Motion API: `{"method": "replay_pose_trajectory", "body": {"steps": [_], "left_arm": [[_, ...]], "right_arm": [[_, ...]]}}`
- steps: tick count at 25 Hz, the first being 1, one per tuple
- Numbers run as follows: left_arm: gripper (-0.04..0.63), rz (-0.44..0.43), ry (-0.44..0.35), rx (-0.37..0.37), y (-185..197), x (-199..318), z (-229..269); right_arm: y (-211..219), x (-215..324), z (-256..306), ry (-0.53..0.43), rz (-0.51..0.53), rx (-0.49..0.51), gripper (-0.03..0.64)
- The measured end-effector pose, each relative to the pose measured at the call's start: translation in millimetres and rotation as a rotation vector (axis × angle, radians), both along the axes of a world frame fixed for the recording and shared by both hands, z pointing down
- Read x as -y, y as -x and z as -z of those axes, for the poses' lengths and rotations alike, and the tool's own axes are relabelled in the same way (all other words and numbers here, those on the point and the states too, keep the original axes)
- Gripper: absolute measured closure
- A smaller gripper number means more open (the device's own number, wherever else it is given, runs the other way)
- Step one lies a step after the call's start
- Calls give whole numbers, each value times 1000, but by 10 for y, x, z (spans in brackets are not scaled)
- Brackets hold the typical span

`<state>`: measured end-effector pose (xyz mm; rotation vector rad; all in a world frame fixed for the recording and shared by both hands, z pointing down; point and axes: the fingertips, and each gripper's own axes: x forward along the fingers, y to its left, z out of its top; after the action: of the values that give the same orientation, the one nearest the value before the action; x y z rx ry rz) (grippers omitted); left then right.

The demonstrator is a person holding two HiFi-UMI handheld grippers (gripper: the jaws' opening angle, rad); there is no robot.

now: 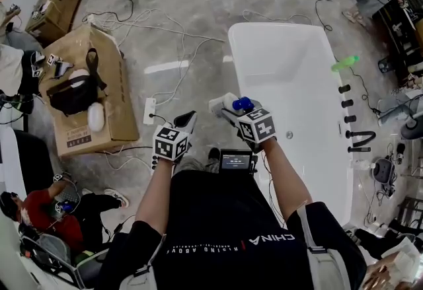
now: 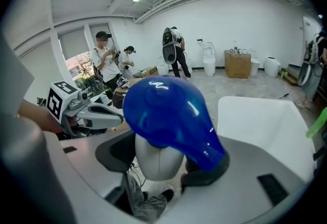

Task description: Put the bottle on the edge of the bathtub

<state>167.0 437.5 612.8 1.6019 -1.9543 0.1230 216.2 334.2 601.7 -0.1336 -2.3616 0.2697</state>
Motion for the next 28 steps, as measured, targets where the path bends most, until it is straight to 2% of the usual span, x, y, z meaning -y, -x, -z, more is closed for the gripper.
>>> {"method": "replay_pose_trajectory", "body": {"steps": [8,22,28], "left_arm": [[586,11,6,-24,522,211,-107],[586,-122,-22,18,2371,949,87],[586,-165,-27,12,2856,1110,63]], "right_arm": [[488,234,-73,6,-2,-19,344],[2221,913,52,-44,-98,-10,344],[2677,1055,54,-48,-145,-5,344]]}}
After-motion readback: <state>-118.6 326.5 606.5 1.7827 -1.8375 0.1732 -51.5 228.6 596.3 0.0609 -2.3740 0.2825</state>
